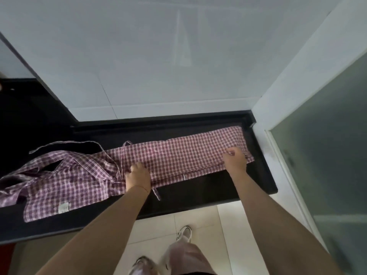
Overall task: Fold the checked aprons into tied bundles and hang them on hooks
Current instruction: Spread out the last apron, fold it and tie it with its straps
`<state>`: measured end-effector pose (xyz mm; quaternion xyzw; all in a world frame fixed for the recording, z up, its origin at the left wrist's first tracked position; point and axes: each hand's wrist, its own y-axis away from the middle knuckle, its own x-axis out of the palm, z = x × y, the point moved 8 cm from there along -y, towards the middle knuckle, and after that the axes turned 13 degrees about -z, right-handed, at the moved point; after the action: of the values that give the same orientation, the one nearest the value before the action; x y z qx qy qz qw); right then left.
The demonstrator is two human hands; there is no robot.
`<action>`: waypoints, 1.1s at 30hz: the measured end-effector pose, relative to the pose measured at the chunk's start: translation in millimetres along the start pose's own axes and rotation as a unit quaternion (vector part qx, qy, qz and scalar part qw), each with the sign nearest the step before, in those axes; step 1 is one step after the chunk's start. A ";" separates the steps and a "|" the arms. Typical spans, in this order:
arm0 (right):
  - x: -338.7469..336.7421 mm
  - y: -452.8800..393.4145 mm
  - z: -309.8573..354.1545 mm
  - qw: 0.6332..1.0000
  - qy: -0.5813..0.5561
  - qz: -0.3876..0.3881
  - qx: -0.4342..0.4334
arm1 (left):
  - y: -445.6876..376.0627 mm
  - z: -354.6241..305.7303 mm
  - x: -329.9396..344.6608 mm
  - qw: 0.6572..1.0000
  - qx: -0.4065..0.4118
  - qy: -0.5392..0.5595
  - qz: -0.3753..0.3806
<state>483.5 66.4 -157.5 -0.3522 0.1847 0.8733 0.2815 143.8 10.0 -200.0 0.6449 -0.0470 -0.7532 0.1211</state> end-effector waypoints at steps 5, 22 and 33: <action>-23.3 -13.2 -29.0 0.913 -0.241 -0.171 0.283 | -36.7 33.7 -10.3 0.993 -0.103 0.022 -0.053; 59.2 22.6 -15.6 0.835 -0.320 0.060 0.443 | 10.7 44.6 39.7 0.362 -0.621 0.695 -0.027; 60.3 -0.3 -14.1 0.866 -0.244 0.039 0.436 | -3.6 46.9 47.1 0.349 -0.630 0.694 -0.016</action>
<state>455.2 81.1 -210.6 0.0383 0.4853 0.7725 0.4077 90.7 -1.9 -238.4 0.6721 0.5520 0.1534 0.4691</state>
